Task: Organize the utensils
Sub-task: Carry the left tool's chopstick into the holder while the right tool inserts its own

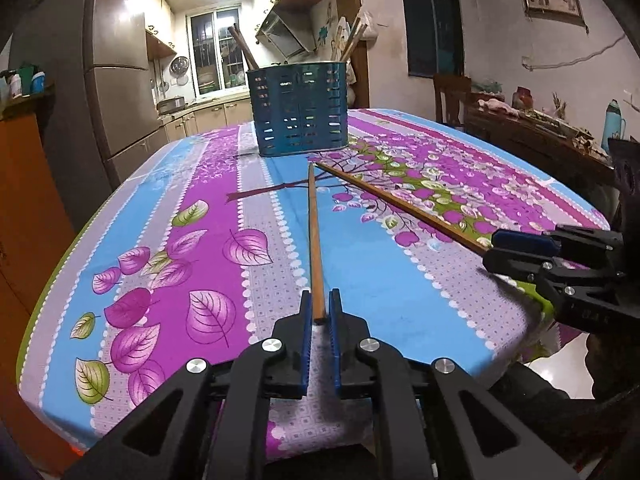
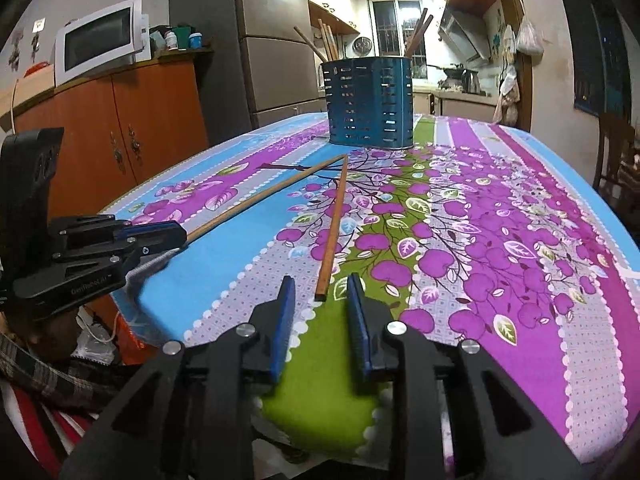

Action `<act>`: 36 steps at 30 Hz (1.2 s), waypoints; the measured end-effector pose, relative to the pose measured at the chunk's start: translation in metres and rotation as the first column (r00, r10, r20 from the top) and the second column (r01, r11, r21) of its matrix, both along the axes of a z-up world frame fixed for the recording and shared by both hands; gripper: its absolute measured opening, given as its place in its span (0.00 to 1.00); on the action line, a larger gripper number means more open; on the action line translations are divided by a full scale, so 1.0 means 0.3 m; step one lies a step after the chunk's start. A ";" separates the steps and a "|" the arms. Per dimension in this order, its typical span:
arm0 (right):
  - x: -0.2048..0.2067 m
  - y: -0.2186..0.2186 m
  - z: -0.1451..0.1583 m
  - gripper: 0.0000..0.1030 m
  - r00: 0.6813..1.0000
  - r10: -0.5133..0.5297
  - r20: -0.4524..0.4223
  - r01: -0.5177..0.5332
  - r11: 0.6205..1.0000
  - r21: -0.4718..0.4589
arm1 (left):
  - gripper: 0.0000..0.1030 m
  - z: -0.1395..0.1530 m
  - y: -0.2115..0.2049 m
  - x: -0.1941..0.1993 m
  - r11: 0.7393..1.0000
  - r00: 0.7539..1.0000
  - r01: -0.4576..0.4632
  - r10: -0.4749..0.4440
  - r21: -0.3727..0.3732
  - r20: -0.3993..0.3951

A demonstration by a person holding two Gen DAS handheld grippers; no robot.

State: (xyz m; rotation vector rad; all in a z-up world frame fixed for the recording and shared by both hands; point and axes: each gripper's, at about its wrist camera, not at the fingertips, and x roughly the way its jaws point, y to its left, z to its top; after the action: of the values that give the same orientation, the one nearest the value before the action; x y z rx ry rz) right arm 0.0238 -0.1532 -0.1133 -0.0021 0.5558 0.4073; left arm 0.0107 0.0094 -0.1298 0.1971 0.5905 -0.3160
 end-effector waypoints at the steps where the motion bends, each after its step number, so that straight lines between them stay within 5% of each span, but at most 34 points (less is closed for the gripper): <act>1: -0.001 0.003 -0.001 0.24 1.000 -0.002 0.004 0.002 1.000 -0.007 | 0.09 -0.006 -0.005 0.001 1.000 1.000 -0.004 0.004 0.011 0.001; 9: 0.022 0.034 -0.001 0.10 1.000 -0.012 0.027 0.013 0.999 -0.048 | 0.09 -0.014 -0.009 0.001 1.000 1.000 -0.013 0.013 0.003 0.015; 18: 0.013 0.028 -0.009 0.10 0.998 -0.056 0.032 0.056 0.998 -0.012 | 0.09 -0.028 -0.024 -0.030 0.999 0.997 -0.018 0.015 0.050 0.074; 36: 0.012 0.017 -0.009 0.05 0.996 -0.085 0.024 0.084 0.996 0.016 | 0.07 -0.019 -0.006 -0.016 1.000 0.997 0.003 -0.004 0.016 0.078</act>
State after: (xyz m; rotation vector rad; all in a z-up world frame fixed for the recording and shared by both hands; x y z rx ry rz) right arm 0.0275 -0.1482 -0.1158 0.0302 0.5265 0.3287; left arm 0.0058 0.0075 -0.1354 0.2250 0.5155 -0.3056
